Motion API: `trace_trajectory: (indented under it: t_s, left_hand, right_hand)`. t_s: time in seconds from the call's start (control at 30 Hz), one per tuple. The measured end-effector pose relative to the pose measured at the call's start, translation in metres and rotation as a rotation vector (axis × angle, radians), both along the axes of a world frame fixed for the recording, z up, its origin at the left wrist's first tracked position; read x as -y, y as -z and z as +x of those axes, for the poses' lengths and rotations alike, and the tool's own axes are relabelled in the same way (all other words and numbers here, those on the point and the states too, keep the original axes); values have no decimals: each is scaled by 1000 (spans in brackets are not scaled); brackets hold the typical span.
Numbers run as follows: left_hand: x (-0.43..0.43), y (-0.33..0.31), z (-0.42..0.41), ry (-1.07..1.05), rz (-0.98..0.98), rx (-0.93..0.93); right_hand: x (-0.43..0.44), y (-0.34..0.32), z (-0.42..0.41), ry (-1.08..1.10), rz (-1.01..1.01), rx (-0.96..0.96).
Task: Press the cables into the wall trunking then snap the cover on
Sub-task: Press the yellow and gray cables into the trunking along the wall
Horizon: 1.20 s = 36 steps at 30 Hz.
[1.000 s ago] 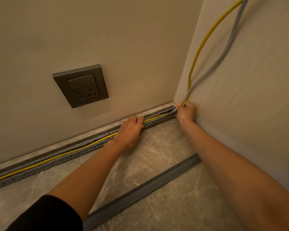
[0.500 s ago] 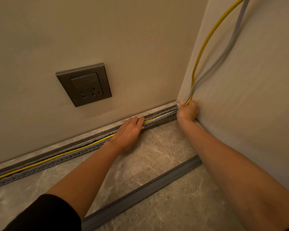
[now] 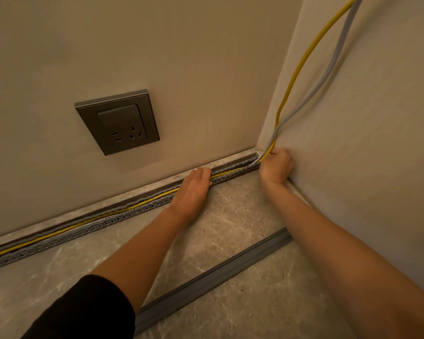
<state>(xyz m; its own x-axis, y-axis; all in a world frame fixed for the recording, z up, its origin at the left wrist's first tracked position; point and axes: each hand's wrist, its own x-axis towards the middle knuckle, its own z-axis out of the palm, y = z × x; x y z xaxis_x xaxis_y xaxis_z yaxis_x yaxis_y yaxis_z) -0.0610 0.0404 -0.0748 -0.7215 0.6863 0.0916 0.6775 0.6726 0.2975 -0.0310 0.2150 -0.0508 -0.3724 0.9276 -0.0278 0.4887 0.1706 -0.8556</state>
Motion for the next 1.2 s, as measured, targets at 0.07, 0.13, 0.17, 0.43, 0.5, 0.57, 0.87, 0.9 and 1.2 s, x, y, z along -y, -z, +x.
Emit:
trace_trajectory:
  t_s: [0.07, 0.13, 0.17, 0.43, 0.5, 0.57, 0.87, 0.9, 1.2]
  left_hand:
    - [-3, -4, 2, -40, -35, -64]
    - [-4, -7, 1, -84, -75, -121]
    - [-4, -9, 0, -95, -52, -114]
    - [38, -24, -7, -125, -122, -20]
    - [61, -29, -6, -166, -139, -17]
    - [89, -32, -3, -199, -158, -20]
    - [226, -35, 14, -408, -313, 28]
    - [235, -35, 15, -411, -307, 44]
    - [258, -34, 13, -402, -325, 22]
  right_hand:
    - [7, 0, 4, 50, -33, -39]
    - [13, -1, 6, 19, -45, -34]
    - [16, -1, 7, -14, -45, -14]
    - [54, -12, 7, -215, 39, 65]
    - [75, -14, 5, -329, 98, 79]
    - [101, -14, 2, -488, 157, 92]
    - [248, -10, -3, -1133, 447, 293]
    - [258, -9, -2, -1156, 488, 328]
    - [282, -18, -1, -1145, 590, 570]
